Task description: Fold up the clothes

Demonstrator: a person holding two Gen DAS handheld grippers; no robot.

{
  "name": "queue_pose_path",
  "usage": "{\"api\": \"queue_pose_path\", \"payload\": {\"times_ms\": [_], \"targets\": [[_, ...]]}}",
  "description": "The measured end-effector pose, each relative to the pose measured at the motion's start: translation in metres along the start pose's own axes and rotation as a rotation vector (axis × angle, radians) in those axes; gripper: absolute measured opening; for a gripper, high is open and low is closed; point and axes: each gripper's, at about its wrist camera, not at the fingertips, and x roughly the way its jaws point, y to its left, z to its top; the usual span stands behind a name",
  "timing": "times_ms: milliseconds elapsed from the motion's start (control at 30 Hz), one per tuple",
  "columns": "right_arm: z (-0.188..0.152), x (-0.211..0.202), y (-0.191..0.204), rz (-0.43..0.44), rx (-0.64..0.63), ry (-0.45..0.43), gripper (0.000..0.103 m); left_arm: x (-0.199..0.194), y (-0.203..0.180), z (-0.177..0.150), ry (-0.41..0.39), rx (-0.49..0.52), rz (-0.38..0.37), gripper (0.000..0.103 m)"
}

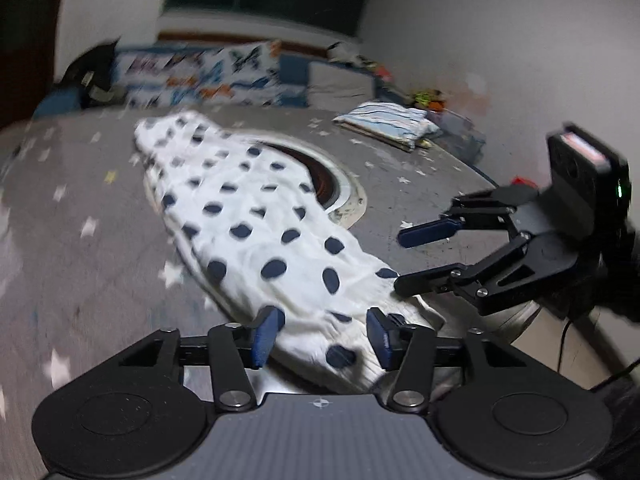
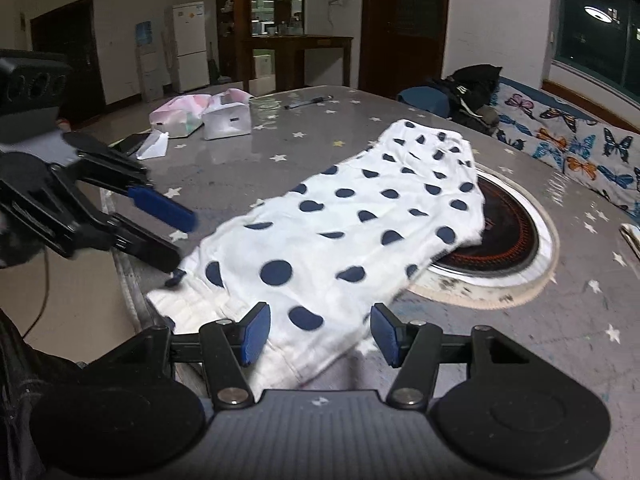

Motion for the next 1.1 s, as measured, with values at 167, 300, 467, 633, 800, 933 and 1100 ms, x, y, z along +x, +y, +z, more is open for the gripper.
{"api": "queue_pose_path", "payload": {"times_ms": [167,300,467,633,800,933,1100], "targets": [[-0.009,-0.007,-0.006,-0.02,0.011,0.003,0.06,0.008,0.006,-0.01,0.075,-0.185,-0.026,0.054],[-0.016,-0.014,-0.012,-0.043,0.026,0.006,0.06,0.016,0.003,-0.013,0.11,-0.225,-0.038,0.054],[-0.026,-0.017,-0.016,-0.062,0.043,0.012,0.06,0.024,0.002,-0.016,0.144,-0.241,-0.045,0.051],[-0.034,-0.015,-0.013,-0.073,0.01,0.021,0.06,0.028,0.002,-0.015,0.167,-0.258,-0.051,0.027],[-0.041,-0.012,-0.007,-0.072,-0.045,0.034,0.062,0.021,0.01,0.001,0.144,-0.305,-0.089,0.018],[-0.049,-0.009,0.001,-0.068,-0.105,0.032,0.066,0.019,0.016,0.017,0.123,-0.358,-0.127,0.017],[-0.054,-0.007,0.011,-0.048,-0.152,-0.015,0.077,0.026,0.027,0.033,0.121,-0.423,-0.163,0.016]]}}
